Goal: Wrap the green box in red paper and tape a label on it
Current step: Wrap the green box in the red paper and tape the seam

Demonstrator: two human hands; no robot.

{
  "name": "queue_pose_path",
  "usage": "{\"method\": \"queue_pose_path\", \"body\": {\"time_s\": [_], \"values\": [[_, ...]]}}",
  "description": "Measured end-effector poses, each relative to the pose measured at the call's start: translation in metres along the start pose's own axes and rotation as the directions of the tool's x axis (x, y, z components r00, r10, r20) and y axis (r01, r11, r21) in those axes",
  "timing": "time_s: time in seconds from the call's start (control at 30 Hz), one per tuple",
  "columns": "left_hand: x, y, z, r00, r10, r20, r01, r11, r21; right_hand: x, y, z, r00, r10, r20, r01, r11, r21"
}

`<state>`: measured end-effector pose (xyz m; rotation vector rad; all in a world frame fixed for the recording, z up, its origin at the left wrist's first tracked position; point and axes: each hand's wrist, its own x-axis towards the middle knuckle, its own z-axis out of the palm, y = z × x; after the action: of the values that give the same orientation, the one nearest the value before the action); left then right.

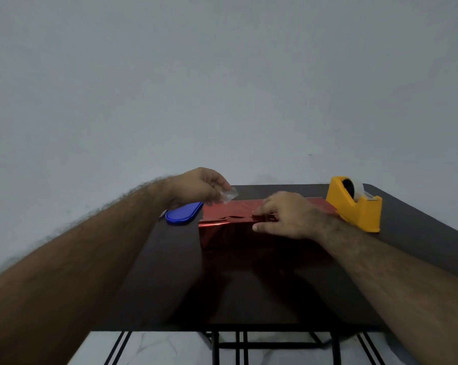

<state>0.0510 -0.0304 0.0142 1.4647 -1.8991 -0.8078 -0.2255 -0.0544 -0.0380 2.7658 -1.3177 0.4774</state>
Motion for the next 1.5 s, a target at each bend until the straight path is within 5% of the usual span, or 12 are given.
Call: {"method": "queue_pose_path", "body": {"time_s": [0.3, 0.5, 0.67, 0.9, 1.1, 1.5], "values": [[0.037, -0.004, 0.042, 0.970, 0.047, 0.240, 0.038, 0.941, -0.337, -0.005, 0.014, 0.040, 0.963, 0.088, -0.256, -0.007, 0.954, 0.300], [0.045, -0.010, 0.032, 0.956, -0.015, 0.293, 0.129, 0.918, -0.374, 0.001, 0.024, 0.041, 0.972, 0.112, -0.208, 0.013, 0.854, 0.519], [0.048, -0.018, 0.027, 0.937, -0.093, 0.335, 0.182, 0.952, -0.245, 0.002, 0.024, 0.037, 0.976, -0.003, -0.218, 0.105, 0.884, 0.455], [0.043, -0.021, 0.032, 0.942, -0.103, 0.318, 0.201, 0.935, -0.292, 0.002, 0.025, 0.041, 0.977, -0.036, -0.212, 0.119, 0.912, 0.393], [0.047, -0.013, 0.033, 0.944, -0.184, 0.272, 0.235, 0.957, -0.170, 0.003, 0.024, 0.041, 0.985, -0.074, -0.156, 0.105, 0.974, 0.200], [0.050, 0.017, 0.042, 0.953, -0.260, 0.153, 0.202, 0.927, 0.317, 0.000, 0.020, 0.043, 0.984, -0.056, -0.168, 0.083, 0.984, 0.158]]}}
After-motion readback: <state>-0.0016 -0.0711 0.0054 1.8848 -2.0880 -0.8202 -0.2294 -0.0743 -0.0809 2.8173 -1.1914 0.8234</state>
